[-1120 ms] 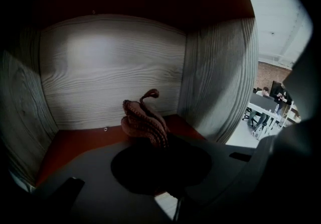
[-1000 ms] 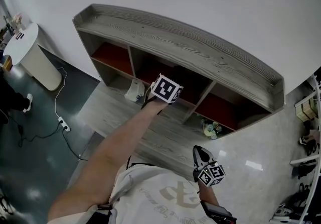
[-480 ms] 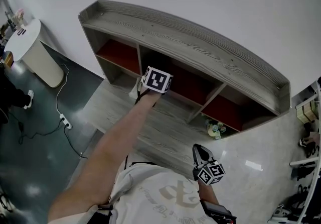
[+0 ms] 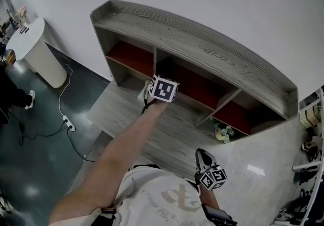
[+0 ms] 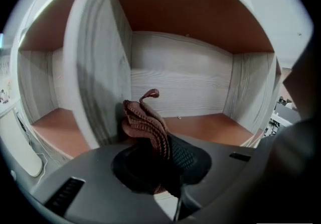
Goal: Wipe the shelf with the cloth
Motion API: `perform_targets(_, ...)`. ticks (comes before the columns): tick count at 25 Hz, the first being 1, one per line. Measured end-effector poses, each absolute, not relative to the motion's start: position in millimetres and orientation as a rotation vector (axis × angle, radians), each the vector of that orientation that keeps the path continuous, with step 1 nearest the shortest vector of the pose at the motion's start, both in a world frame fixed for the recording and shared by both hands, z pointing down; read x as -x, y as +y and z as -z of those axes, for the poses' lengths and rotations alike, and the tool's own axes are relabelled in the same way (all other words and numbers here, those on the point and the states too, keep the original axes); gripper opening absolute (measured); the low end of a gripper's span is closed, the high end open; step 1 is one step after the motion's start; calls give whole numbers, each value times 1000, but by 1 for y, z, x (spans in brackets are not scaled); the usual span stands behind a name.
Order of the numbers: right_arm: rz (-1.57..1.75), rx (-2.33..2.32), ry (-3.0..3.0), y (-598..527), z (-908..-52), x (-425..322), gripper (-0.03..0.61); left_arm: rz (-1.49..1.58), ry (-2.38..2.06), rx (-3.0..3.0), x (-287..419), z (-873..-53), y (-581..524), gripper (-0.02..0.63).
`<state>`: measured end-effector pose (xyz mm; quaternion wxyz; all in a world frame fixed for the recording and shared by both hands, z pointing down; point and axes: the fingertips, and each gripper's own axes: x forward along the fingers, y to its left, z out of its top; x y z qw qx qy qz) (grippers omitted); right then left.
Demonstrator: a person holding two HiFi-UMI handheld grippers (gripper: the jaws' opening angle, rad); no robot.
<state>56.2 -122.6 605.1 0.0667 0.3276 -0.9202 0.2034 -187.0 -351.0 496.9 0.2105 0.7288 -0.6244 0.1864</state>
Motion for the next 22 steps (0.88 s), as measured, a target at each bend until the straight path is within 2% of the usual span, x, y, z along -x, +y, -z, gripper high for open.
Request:
perform_targets(12,-594,-804,-2823,-124,-600,-32,5,-240,-1855,-2013,219,-514,-255,67)
perform_targets(22,-623,-545,-2888,-129,-603,-1,5,-198,-1960,-1871,240,-560,-137,67)
